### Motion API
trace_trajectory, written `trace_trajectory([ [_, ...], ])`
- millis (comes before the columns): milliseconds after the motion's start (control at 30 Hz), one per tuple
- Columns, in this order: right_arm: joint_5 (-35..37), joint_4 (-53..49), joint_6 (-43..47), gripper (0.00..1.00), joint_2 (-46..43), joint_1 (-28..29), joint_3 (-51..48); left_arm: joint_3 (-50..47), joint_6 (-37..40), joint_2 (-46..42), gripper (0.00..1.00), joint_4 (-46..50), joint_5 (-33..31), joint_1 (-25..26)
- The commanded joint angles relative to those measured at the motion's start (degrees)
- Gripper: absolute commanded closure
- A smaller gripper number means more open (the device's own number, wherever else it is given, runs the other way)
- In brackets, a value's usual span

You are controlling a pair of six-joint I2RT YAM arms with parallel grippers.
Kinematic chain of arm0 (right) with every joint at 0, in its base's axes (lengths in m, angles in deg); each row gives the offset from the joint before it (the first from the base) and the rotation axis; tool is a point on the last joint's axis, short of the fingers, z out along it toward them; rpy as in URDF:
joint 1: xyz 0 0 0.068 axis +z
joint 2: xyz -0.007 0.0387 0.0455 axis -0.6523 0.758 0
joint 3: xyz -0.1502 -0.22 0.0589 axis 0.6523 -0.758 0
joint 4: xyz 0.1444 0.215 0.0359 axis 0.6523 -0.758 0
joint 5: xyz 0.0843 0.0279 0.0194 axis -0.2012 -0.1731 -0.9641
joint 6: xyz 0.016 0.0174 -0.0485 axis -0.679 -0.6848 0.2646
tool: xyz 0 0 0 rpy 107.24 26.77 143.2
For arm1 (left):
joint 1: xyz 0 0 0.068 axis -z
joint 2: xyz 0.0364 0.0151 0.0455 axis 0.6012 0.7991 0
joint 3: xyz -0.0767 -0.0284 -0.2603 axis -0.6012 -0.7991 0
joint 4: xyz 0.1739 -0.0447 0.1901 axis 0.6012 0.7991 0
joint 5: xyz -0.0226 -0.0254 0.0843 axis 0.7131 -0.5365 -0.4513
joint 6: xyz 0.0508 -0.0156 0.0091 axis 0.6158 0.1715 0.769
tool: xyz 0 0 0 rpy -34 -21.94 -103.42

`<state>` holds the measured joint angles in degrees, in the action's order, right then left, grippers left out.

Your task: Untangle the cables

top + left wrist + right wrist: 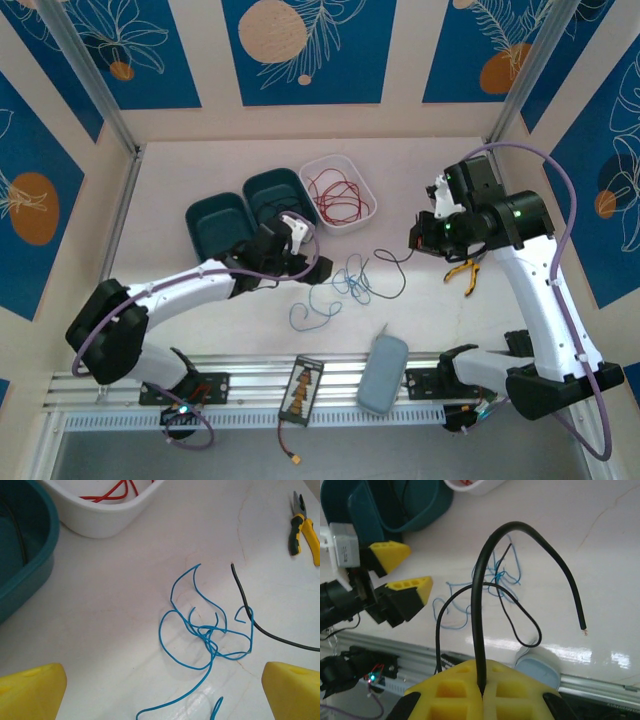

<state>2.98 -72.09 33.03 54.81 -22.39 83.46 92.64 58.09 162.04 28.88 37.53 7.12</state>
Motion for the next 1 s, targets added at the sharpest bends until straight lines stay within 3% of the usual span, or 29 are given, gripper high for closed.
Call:
trace_trajectory([
  [0, -4.07, -5.78, -0.23, 1.0, 0.7, 1.54, 0.74, 0.62, 1.06, 0.4, 0.0, -2.16, 1.06, 0.41],
  [200, -3.12, -11.75, -2.57, 1.0, 1.56, 5.62, -2.74, 1.01, 1.14, 0.32, 0.0, -1.19, 0.07, 0.4],
  [400, -11.14, -12.3, -0.39, 1.0, 0.08, 5.84, -4.04, 1.01, 0.63, 0.73, 0.0, -1.2, 0.25, 0.36],
  [567, -8.23, -16.37, 0.24, 1.0, 0.85, 5.5, -0.05, 0.38, -0.53, -0.67, 0.0, -0.56, -1.86, 0.34],
  [767, -10.38, -11.21, -1.58, 1.0, -0.32, 5.68, 4.19, -1.07, -2.49, -6.67, 0.0, 2.79, -10.28, 0.31],
  [967, -9.34, -2.0, -2.44, 1.0, 0.13, 6.61, 6.32, -1.89, -3.42, -17.38, 0.0, 10.71, -23.45, 0.07],
])
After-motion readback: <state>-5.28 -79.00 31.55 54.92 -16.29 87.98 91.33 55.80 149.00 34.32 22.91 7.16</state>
